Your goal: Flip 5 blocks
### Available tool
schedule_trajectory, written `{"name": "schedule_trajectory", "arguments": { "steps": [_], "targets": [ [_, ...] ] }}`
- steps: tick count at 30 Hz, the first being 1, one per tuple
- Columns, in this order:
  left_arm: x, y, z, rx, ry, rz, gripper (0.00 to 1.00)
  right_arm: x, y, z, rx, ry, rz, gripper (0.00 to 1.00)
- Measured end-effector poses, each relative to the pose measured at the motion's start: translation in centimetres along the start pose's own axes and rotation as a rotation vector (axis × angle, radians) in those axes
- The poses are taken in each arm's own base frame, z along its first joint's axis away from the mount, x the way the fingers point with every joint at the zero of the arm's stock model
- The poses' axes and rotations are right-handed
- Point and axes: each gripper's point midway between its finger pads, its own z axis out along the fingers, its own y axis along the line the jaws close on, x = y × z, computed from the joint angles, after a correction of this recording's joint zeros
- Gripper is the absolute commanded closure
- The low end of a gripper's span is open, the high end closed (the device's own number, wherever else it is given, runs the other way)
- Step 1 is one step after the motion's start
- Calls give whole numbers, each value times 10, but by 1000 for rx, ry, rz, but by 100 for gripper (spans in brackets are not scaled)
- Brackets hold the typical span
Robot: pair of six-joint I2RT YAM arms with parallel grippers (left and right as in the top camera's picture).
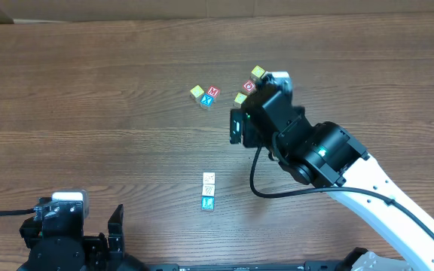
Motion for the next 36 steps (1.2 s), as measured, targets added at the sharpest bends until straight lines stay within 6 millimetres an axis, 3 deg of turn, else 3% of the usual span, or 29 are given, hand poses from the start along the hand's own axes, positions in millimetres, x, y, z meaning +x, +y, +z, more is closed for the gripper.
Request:
{"name": "schedule_trajectory", "arguments": {
  "steps": [5,8,12,16,25,28,32,36],
  "targets": [
    [0,0,0,0,0,0,0,-44,2,-29,-81,-178,-33,0],
    [0,0,0,0,0,0,0,-72,-18,-55,-107,-294,10,0],
    [0,0,0,0,0,0,0,-81,-58,-81,-109,-391,73,0],
    [0,0,0,0,-1,0,0,-65,-94,-92,-93,-466,118,0],
    [0,0,0,0,-1,-1,0,6,-146,-110,-107,-729,179,0],
    [0,0,0,0,-1,-1,0,25,-157,-105,-111,-784,187,0],
    [0,0,0,0,-1,-1,0,51,-169,-85,-111,-818,193,0],
    [0,0,0,0,-1,-1,0,63,-173,-71,-121,-846,188,0]
  ]
}}
